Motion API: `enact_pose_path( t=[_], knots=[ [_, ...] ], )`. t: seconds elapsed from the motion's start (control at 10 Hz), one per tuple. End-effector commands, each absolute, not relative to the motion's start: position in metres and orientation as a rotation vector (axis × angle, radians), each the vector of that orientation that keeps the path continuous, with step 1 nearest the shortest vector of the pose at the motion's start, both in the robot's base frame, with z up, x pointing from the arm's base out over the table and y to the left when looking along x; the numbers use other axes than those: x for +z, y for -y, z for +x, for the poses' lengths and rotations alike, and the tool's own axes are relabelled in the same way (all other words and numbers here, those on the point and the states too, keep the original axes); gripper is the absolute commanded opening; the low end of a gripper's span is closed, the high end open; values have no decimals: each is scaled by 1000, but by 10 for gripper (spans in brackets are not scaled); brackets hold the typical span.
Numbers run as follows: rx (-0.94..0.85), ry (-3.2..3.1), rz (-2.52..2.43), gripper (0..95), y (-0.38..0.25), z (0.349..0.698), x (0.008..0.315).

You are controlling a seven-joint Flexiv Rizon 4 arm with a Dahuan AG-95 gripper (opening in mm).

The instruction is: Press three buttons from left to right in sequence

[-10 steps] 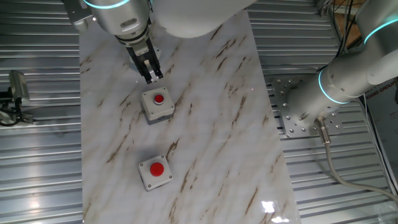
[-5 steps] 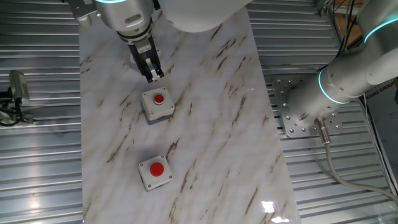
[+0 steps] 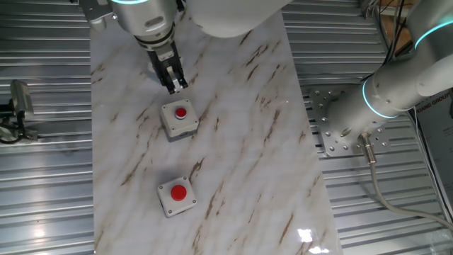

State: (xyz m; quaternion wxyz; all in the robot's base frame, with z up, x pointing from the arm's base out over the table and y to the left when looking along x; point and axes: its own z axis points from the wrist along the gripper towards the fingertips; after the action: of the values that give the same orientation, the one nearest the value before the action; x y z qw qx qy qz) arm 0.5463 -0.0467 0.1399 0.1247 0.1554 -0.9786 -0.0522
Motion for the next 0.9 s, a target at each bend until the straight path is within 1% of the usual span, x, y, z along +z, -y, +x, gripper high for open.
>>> enact_pose_path(
  t=[0.1,0.3,0.9],
  knots=[
    [-146,2866,443,0,47,545,140],
    [-143,2870,447,0,47,545,140],
    [-136,2883,383,0,39,569,132]
  ],
)
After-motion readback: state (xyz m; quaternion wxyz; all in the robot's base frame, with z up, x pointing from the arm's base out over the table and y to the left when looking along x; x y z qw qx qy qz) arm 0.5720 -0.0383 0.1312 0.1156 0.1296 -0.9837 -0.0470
